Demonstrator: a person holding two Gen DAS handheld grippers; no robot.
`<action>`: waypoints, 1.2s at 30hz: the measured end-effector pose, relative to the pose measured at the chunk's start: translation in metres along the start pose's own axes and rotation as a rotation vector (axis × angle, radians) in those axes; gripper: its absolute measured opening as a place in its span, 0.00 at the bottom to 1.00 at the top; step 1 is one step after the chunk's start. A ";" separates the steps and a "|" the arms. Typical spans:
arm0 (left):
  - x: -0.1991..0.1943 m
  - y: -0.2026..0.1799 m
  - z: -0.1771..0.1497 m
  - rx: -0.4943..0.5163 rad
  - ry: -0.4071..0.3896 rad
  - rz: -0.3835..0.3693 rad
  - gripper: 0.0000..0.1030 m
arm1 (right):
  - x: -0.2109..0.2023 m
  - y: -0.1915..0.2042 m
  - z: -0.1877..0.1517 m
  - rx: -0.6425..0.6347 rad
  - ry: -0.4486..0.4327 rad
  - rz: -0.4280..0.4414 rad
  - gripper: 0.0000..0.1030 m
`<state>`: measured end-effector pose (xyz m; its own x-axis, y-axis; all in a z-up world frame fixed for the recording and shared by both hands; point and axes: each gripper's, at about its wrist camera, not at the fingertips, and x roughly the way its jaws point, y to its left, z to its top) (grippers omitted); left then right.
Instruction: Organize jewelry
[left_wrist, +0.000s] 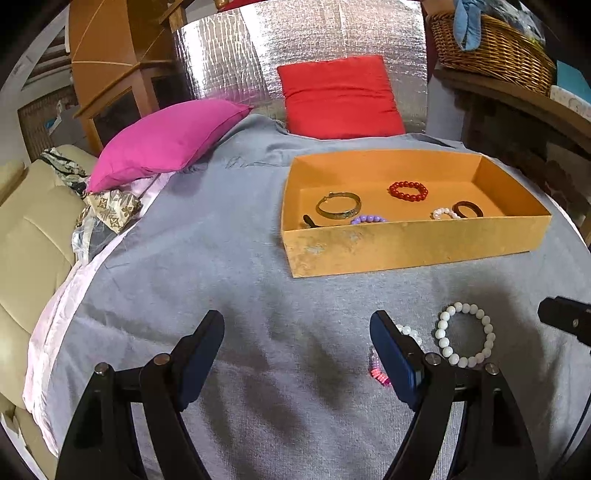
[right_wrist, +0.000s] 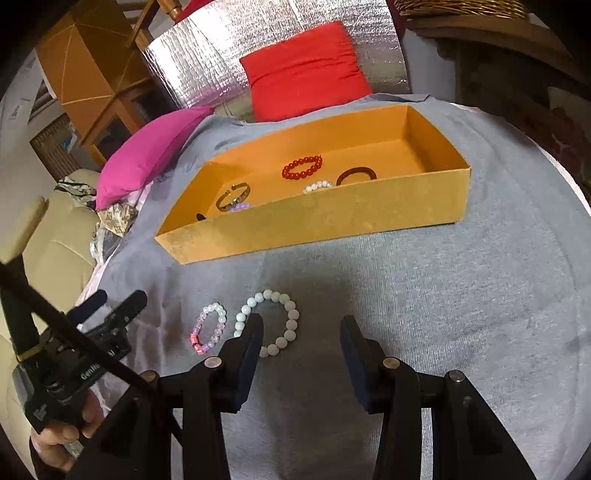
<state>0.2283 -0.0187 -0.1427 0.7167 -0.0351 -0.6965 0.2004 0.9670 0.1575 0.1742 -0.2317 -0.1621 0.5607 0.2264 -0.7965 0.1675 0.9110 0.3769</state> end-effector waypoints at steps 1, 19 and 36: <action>0.000 -0.001 0.000 0.005 -0.003 0.002 0.79 | -0.001 0.000 0.000 -0.003 -0.004 -0.001 0.46; -0.003 -0.002 0.000 -0.001 -0.005 -0.007 0.79 | 0.001 -0.009 -0.002 0.000 0.000 -0.046 0.46; 0.001 -0.008 0.000 0.008 0.000 0.001 0.79 | -0.002 -0.013 -0.001 0.012 0.012 -0.023 0.46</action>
<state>0.2273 -0.0269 -0.1442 0.7172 -0.0338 -0.6960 0.2045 0.9651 0.1638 0.1701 -0.2434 -0.1655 0.5471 0.2093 -0.8105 0.1902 0.9118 0.3638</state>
